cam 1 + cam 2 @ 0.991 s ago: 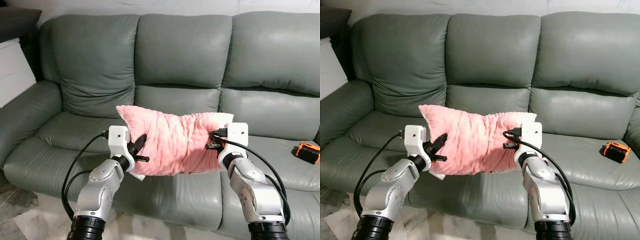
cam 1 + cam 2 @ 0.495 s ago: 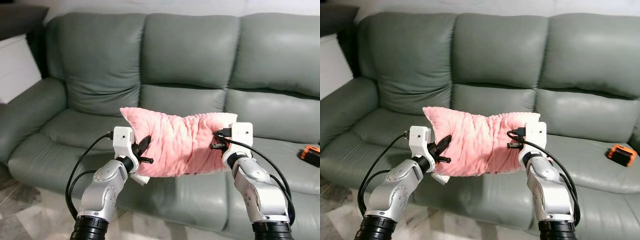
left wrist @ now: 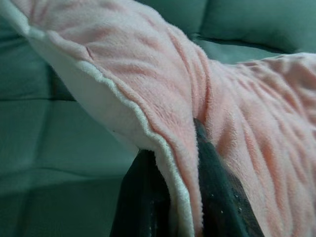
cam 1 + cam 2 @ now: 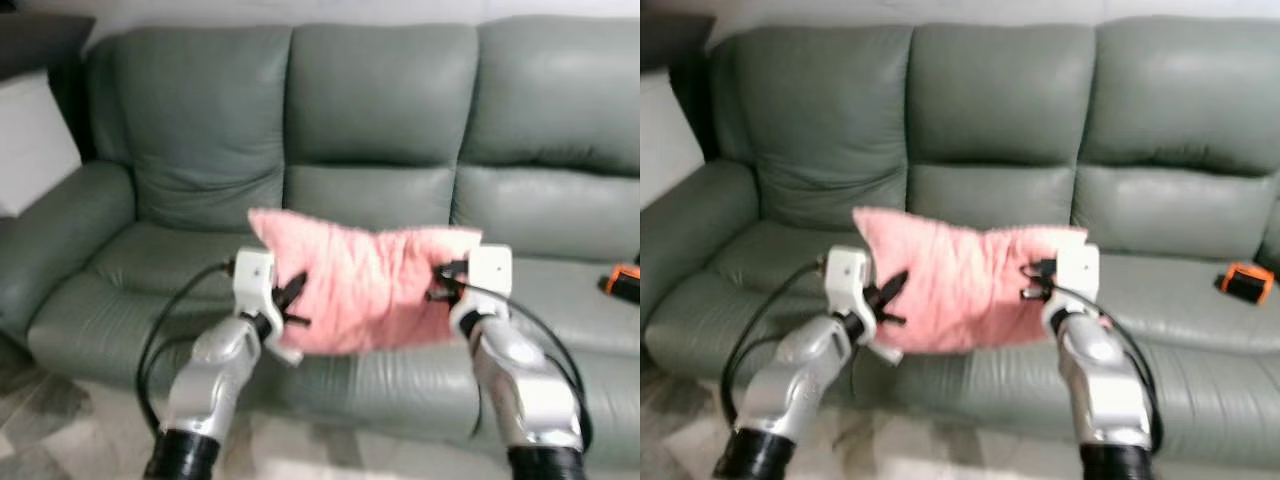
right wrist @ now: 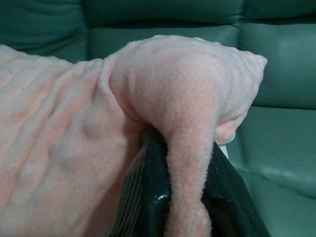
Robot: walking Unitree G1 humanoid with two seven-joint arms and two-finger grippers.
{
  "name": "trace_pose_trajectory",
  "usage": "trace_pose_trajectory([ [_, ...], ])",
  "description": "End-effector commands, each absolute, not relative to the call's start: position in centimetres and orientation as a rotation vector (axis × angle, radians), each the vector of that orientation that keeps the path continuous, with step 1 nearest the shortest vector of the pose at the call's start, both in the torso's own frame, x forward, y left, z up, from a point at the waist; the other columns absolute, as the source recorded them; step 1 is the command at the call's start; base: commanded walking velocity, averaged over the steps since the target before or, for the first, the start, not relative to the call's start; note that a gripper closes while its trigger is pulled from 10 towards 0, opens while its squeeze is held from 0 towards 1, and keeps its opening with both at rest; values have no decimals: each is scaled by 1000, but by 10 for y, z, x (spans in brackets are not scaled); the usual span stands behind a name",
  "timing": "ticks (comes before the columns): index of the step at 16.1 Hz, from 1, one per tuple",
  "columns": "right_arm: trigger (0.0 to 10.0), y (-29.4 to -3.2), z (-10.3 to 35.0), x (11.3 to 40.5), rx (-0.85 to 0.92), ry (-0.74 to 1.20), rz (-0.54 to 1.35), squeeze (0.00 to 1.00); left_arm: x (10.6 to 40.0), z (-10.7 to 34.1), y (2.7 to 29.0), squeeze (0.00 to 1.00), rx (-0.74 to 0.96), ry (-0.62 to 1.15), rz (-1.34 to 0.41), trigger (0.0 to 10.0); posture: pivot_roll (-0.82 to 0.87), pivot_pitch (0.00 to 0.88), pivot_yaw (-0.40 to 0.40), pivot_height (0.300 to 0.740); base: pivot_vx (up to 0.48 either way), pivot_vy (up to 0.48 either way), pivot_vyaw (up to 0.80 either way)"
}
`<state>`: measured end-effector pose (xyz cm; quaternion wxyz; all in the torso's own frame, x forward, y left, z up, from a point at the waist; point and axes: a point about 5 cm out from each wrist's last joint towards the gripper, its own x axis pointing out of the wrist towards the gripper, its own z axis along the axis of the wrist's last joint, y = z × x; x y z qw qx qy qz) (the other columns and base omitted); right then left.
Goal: Move the pillow to the sofa
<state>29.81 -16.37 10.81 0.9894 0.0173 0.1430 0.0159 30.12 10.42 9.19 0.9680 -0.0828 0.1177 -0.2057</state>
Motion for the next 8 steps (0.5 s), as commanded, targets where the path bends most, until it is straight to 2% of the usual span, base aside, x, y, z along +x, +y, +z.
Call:
trace_pose_trajectory([
  [1,10000,-158,115,302,30,260,58,0,307,98,108,0,-134,193,-387,10000,-184,0,36,740,0,0,0],
  [7,10000,-160,115,302,22,263,52,0,310,98,108,0,-140,176,-374,10000,-186,0,35,740,0,0,-726],
  [8,10000,-160,115,302,22,261,54,0,309,98,108,0,-146,176,-377,10000,-186,0,33,740,0,0,0],
])
